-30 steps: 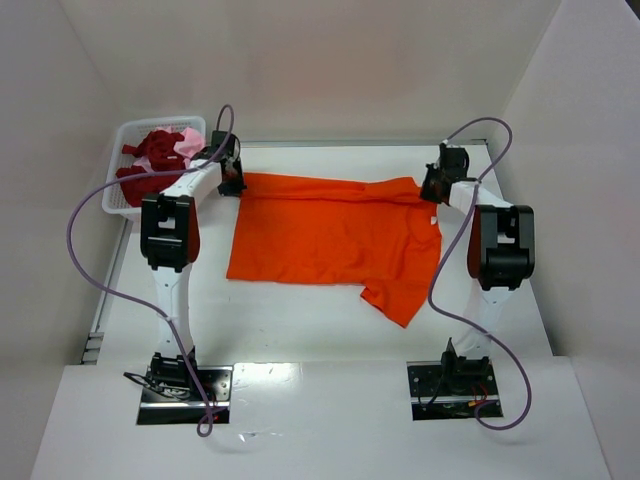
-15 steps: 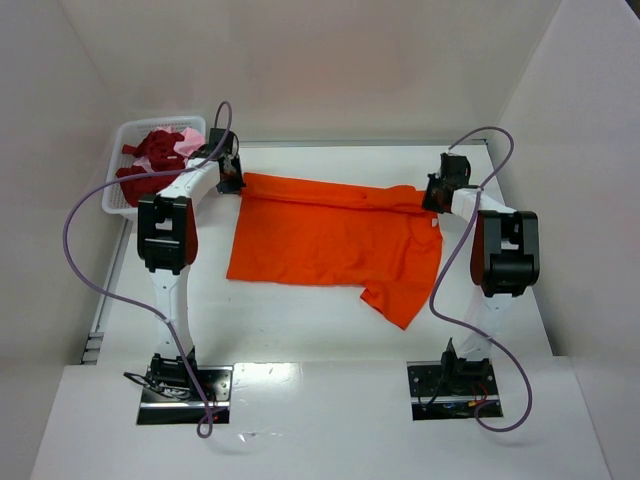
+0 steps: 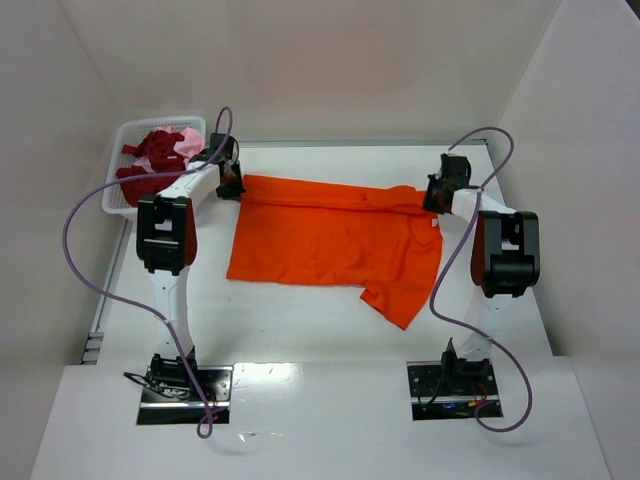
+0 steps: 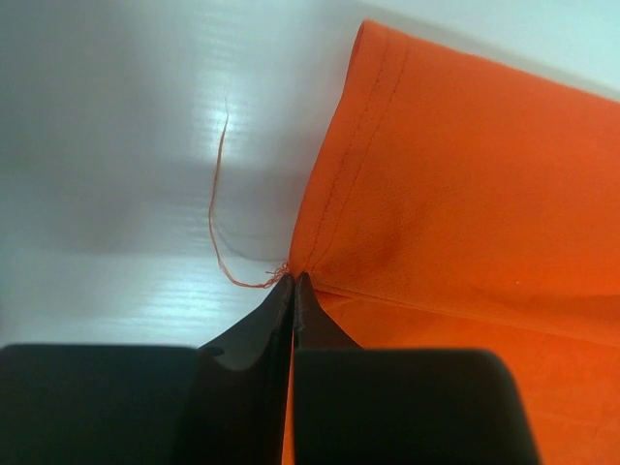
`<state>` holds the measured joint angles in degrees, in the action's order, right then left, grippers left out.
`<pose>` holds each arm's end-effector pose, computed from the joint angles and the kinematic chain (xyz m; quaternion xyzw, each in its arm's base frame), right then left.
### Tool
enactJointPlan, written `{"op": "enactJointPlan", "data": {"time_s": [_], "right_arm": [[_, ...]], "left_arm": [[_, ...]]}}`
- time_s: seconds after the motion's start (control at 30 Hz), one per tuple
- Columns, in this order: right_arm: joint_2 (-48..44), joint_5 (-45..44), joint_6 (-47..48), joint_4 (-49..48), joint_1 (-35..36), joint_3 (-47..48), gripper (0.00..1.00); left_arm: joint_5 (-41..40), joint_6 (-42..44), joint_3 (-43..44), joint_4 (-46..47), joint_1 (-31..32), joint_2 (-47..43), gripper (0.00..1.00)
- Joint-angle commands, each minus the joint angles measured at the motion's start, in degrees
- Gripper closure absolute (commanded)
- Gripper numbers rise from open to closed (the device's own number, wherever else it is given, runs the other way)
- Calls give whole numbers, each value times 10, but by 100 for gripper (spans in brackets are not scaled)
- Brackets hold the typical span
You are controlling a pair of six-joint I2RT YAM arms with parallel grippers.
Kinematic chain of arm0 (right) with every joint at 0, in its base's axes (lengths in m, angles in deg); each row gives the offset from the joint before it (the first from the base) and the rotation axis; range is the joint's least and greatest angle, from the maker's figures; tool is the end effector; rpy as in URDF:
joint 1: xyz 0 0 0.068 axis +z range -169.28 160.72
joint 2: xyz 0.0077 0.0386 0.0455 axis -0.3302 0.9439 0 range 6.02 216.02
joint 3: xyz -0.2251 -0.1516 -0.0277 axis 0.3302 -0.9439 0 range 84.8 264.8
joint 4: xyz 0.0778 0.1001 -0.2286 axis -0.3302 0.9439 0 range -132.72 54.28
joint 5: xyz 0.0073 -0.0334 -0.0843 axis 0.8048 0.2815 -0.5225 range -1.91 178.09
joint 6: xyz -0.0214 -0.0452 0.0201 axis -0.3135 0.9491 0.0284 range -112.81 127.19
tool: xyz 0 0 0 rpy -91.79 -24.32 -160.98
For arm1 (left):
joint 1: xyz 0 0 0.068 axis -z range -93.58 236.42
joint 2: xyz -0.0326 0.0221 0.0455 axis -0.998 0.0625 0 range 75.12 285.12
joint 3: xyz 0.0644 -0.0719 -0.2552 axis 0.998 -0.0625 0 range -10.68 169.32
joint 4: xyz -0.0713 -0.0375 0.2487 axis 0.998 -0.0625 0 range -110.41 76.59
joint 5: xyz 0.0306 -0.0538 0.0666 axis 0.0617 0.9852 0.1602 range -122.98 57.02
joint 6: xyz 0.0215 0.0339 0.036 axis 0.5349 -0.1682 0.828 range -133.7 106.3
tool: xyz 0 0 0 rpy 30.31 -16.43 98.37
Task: Fold and stack the t-shirts
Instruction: Fold the flattened tshirt in 1/3 of the way
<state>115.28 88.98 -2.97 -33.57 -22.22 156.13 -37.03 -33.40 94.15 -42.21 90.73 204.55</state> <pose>0.4114 -0.0206 0.1792 0.1033 0.9249 0.0303 0.3647 0.4994 -0.0350 0.1821 -0.1380 0.9388 -0.0325 0.3140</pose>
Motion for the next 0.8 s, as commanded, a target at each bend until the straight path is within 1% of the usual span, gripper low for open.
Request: {"op": "enactJointPlan", "data": {"time_s": [0.0,0.3,0.47,0.53,0.57,0.6,0.67,0.7,0.73,0.77], "right_arm": [[-24,-13,13,8,-8,-7,99],[-29,-13,13,15,-8,-17,99],[-29,-13,13,20,-8,-17,96],[-29,-13,13,20,-8,-22,90],[-29,-18,13,20,-8,-22,84],[-29,-19,13,20,-8,-22,69],[-35,-24,13,20,-8,-16,60],[-35,-24,13,25,-8,-8,52],[-41,-17,13,25,-13,-8,48],[-47,-17,13,25,-13,-2,45]], "left_arm": [[2,-2,-13,1,-3,-43,100],[1,-2,-31,1,-3,-49,100],[6,-2,-37,-5,-3,-49,100],[6,-2,-42,-5,-3,-55,100],[6,-2,-42,-5,-3,-60,100],[1,-2,-47,-5,-3,-60,95],[1,-2,-53,-5,-3,-72,90],[1,-7,-53,-5,-3,-72,86],[1,-7,-53,-5,-3,-79,75],[1,-7,-53,-5,-3,-87,70]]}}
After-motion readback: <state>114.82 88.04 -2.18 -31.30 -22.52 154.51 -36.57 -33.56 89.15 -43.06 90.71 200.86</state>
